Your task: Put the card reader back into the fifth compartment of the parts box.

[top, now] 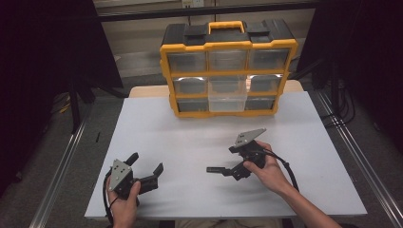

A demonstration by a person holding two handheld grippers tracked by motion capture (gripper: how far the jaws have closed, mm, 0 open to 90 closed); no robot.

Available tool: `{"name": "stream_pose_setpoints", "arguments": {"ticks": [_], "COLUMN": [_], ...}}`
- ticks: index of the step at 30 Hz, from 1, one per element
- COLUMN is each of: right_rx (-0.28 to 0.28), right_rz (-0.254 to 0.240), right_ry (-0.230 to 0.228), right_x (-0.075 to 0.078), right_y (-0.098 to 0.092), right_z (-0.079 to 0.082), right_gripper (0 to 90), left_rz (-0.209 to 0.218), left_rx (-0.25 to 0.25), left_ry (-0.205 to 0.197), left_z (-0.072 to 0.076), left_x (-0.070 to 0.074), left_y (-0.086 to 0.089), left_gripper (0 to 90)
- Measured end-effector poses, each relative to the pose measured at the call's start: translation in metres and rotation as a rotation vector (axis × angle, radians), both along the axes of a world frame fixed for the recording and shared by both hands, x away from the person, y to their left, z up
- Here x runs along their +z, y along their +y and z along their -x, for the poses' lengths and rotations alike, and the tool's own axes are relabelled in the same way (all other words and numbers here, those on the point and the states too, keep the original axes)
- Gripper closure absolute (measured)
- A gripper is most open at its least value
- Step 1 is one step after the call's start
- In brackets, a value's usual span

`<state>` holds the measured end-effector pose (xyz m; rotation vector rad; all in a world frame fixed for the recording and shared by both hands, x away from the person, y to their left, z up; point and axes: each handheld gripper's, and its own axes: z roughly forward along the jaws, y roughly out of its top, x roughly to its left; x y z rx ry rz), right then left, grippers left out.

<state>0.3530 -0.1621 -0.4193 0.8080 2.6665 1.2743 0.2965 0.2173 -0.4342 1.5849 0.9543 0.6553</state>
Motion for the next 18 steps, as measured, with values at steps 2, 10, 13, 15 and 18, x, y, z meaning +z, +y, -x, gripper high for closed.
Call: {"name": "stream_pose_setpoints", "arguments": {"ticks": [2, 10, 13, 15, 18], "right_rx": [0.005, 0.12, 0.148, 0.166, 0.193], "right_rz": [0.015, 0.124, 0.168, 0.191, 0.241], "right_ry": [-0.001, 0.022, 0.023, 0.023, 0.025], "right_x": [0.0, -0.005, -0.004, -0.003, -0.003], "right_y": [0.003, 0.024, 0.031, 0.034, 0.041], "right_z": [-0.001, -0.01, -0.012, -0.012, -0.015], "right_gripper": [7.4, 6.2, 9.4, 12.0, 18.9], "left_rz": [0.001, 0.0, 0.004, -0.001, 0.001], "left_rx": [-0.001, -0.005, -0.002, -0.006, -0.01], "left_ry": [0.0, -0.002, 0.0, 0.0, 0.0], "left_z": [0.001, 0.001, 0.001, 0.0, 0.0], "left_x": [0.0, 0.0, 0.0, 0.0, 0.0], "left_y": [0.0, 0.0, 0.0, 0.001, 0.0], "left_gripper": [2.2, 2.2, 2.2, 2.2, 2.2]}}
